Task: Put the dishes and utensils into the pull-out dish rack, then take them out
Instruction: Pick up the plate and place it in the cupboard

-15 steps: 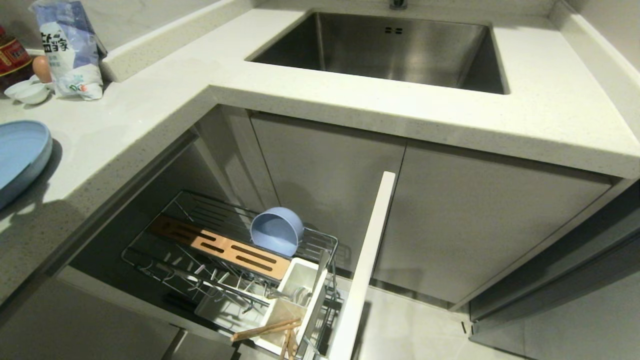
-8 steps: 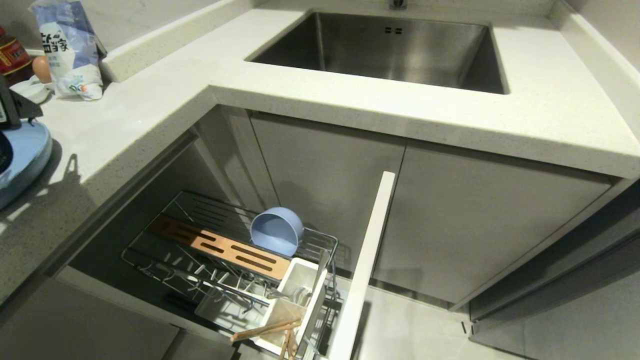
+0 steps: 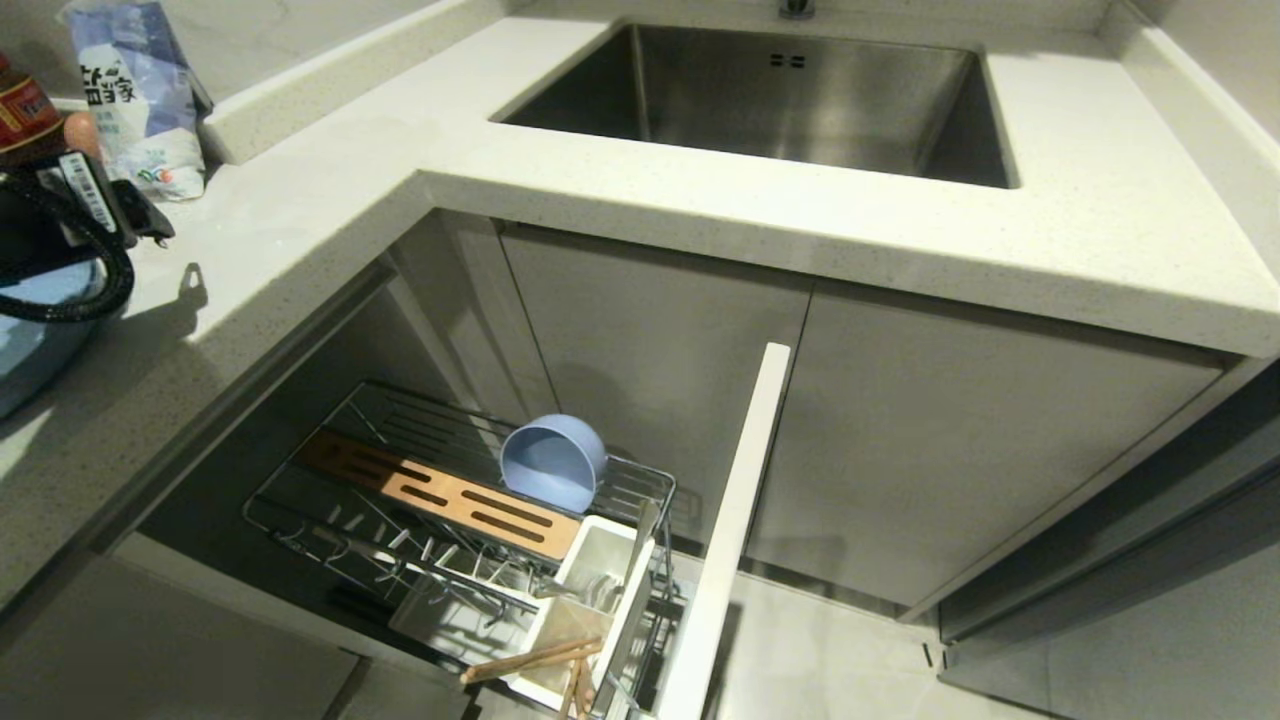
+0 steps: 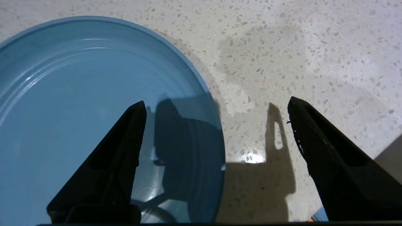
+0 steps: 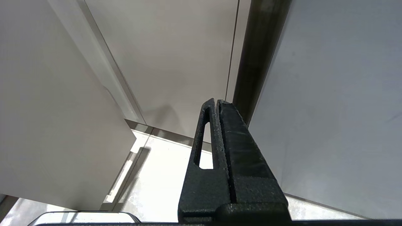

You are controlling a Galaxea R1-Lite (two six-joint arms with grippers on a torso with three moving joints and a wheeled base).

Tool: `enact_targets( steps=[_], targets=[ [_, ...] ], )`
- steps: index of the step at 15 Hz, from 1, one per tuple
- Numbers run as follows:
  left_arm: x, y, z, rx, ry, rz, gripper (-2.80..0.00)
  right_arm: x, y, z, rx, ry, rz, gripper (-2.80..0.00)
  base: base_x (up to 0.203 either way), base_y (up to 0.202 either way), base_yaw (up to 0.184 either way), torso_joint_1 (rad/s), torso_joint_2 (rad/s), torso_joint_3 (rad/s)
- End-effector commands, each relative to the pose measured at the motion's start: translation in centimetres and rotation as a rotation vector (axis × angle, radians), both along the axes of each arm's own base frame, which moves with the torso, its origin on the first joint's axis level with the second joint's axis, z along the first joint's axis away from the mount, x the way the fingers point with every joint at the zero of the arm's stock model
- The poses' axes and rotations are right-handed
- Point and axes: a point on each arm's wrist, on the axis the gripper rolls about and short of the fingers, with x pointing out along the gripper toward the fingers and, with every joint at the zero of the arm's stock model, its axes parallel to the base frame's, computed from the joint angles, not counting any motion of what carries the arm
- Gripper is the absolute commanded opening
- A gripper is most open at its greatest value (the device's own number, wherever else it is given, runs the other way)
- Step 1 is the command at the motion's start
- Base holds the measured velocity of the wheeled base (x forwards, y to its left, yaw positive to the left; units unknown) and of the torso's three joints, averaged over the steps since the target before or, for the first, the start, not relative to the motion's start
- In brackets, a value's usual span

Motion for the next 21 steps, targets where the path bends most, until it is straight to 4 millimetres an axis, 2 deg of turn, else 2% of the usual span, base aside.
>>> enact_targets(
  steps=[1, 11, 12, 21],
  targets=[
    [1.3, 0.3, -0.6, -0.002, 0.029, 0.024, 0.00, 0.2, 0.0, -0.6, 0.000, 0.022, 0.001, -2.80, 0.000, 0.000, 0.000, 0.000, 0.00, 0.000],
    [2.4, 0.9, -1.4, -0.016, 0.060, 0.050, 0.00, 0.2, 0.0, -0.6, 0.000, 0.022, 0.001, -2.80, 0.000, 0.000, 0.000, 0.000, 0.00, 0.000],
    [2.5, 0.9, -1.5, -0.016, 0.062, 0.048, -2.80, 0.2, 0.0, -0.6, 0.000, 0.022, 0.001, -2.80, 0.000, 0.000, 0.000, 0.000, 0.00, 0.000],
    [2.2, 0.8, -1.1, -0.032, 0.038, 0.049, -2.80, 0.2, 0.0, -0.6, 0.000, 0.022, 0.001, -2.80, 0.000, 0.000, 0.000, 0.000, 0.00, 0.000]
  ],
)
